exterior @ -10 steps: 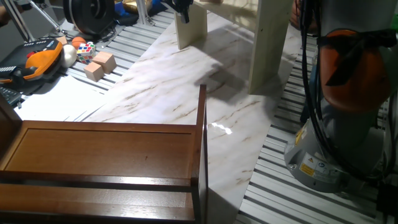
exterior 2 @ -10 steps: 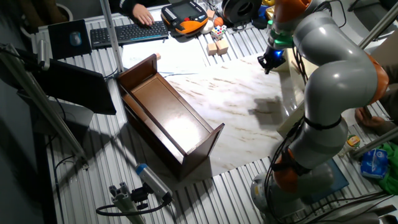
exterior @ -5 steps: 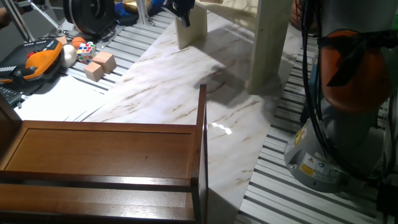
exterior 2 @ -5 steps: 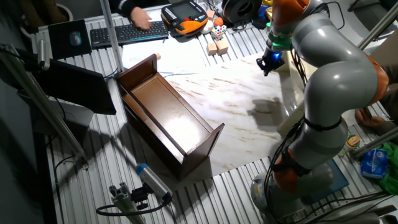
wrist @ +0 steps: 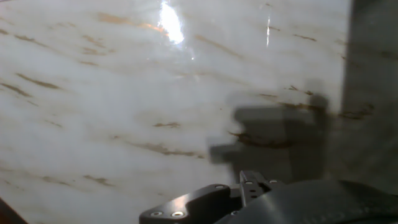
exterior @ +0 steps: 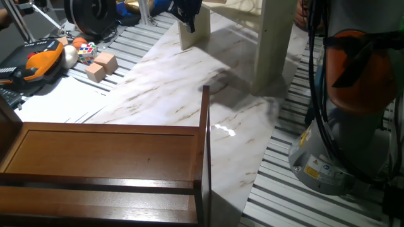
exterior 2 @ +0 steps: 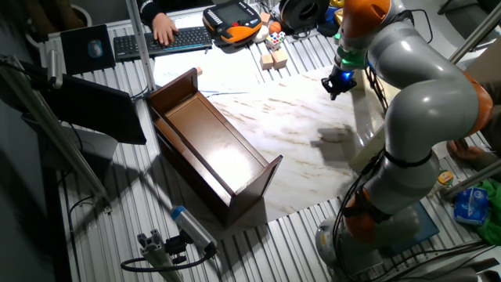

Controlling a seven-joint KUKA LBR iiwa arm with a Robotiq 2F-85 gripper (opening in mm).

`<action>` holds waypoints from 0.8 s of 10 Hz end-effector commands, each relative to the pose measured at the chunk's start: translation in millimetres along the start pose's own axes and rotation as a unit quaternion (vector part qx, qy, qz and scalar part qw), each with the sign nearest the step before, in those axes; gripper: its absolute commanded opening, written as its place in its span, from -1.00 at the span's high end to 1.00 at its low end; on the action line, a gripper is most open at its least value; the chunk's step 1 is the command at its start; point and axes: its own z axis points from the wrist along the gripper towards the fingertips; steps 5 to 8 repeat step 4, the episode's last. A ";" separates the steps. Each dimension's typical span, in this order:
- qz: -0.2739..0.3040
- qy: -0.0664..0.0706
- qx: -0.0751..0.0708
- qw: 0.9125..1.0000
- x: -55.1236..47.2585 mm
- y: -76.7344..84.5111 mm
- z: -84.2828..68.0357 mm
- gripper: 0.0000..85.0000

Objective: Put the object on the shelf

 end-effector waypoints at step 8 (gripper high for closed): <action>-0.007 0.001 -0.002 1.000 -2.0 1.0 0.7 1.00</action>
